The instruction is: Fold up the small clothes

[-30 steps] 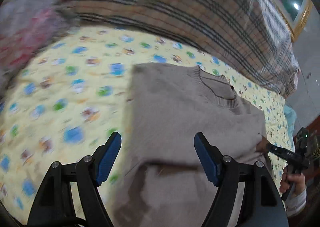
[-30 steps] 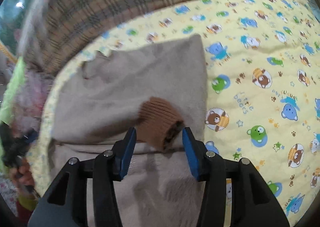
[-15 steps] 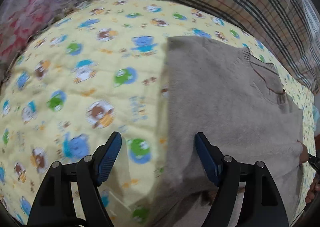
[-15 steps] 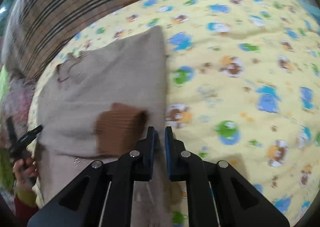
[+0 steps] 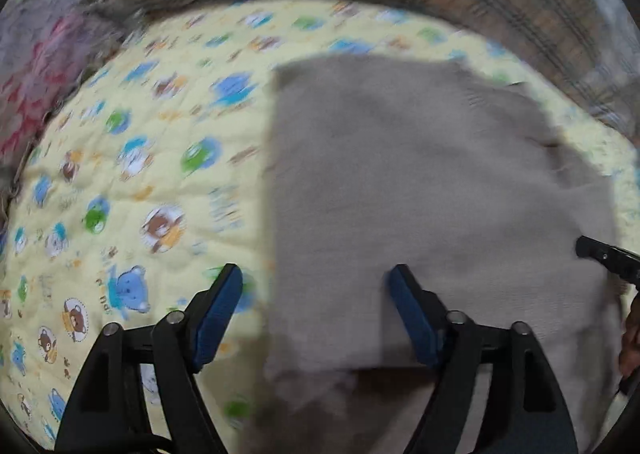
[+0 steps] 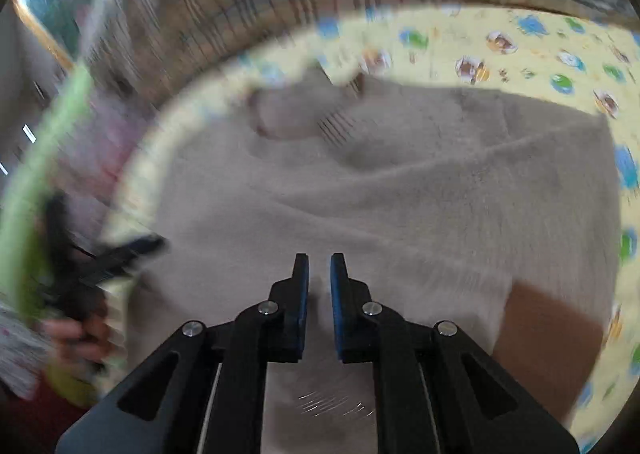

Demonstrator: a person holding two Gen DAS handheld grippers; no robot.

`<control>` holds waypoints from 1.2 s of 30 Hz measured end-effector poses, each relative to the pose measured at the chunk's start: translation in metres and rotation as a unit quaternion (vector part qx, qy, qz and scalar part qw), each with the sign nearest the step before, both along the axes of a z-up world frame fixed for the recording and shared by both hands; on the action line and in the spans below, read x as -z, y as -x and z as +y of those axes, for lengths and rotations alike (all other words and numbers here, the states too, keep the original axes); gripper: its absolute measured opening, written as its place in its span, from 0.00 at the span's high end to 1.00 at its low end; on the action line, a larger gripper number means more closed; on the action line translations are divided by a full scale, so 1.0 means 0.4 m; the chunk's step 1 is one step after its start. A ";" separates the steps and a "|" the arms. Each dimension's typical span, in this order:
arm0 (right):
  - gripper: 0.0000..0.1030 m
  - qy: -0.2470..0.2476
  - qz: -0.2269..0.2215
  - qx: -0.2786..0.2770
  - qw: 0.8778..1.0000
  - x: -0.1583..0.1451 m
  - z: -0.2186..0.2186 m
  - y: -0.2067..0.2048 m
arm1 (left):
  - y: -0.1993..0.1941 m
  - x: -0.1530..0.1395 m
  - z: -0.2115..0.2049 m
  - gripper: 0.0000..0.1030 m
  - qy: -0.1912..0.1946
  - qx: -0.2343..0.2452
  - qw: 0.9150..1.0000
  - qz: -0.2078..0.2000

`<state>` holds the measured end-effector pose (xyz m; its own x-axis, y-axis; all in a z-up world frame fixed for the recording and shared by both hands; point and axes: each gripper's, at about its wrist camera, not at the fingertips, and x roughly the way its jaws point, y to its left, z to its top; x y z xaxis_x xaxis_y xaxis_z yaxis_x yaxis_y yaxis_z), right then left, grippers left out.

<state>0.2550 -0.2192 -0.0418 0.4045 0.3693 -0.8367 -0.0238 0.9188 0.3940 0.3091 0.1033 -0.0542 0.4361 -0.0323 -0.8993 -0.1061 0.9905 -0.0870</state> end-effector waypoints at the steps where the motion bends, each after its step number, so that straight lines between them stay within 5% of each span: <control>1: 0.94 0.015 0.029 0.003 0.999 0.040 -0.015 -0.020 | 0.004 0.005 0.022 0.17 0.018 -0.004 1.000 -0.005; 3: 0.94 -0.012 0.022 0.052 0.998 0.055 -0.101 -0.038 | 0.017 -0.005 0.063 0.17 0.043 -0.014 0.999 -0.011; 5: 0.93 0.068 0.012 0.136 0.988 0.026 -0.180 -0.031 | 0.022 -0.024 0.090 0.19 0.038 -0.027 0.999 -0.019; 6: 0.91 0.069 -0.009 0.173 0.982 0.005 -0.225 -0.020 | 0.023 -0.039 0.103 0.21 0.056 -0.032 0.998 -0.028; 9: 0.90 -0.030 -0.053 0.190 0.980 -0.029 -0.293 0.002 | 0.015 -0.075 0.106 0.20 0.100 -0.014 0.994 -0.051; 12: 0.85 0.001 -0.019 0.138 0.990 -0.001 -0.257 -0.026 | -0.030 -0.040 0.059 0.22 0.020 -0.011 1.000 -0.011; 14: 0.85 0.034 0.007 0.162 0.986 0.016 -0.274 -0.026 | -0.028 -0.011 0.060 0.19 0.014 -0.012 1.000 0.004; 17: 0.83 0.018 -0.010 0.186 0.982 -0.021 -0.286 0.032 | 0.032 -0.029 0.090 0.19 0.012 -0.015 1.000 0.003; 21: 0.42 0.011 -0.049 0.159 0.986 -0.103 -0.257 0.185 | 0.224 -0.090 0.131 0.20 0.063 -0.011 0.998 -0.001; 29: 0.40 -0.043 -0.074 0.128 0.988 -0.175 -0.157 0.578 | 0.613 -0.118 0.116 0.20 0.092 -0.014 0.996 0.001; 36: 0.40 -0.049 -0.064 0.147 0.986 -0.166 -0.128 0.810 | 0.872 -0.078 0.072 0.20 0.141 -0.007 0.989 0.034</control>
<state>-0.0691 -0.2706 0.0247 0.6058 0.2969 -0.7381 0.1826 0.8511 0.4923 -0.0395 0.1323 -0.0228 0.3772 -0.2794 -0.8830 -0.1355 0.9265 -0.3510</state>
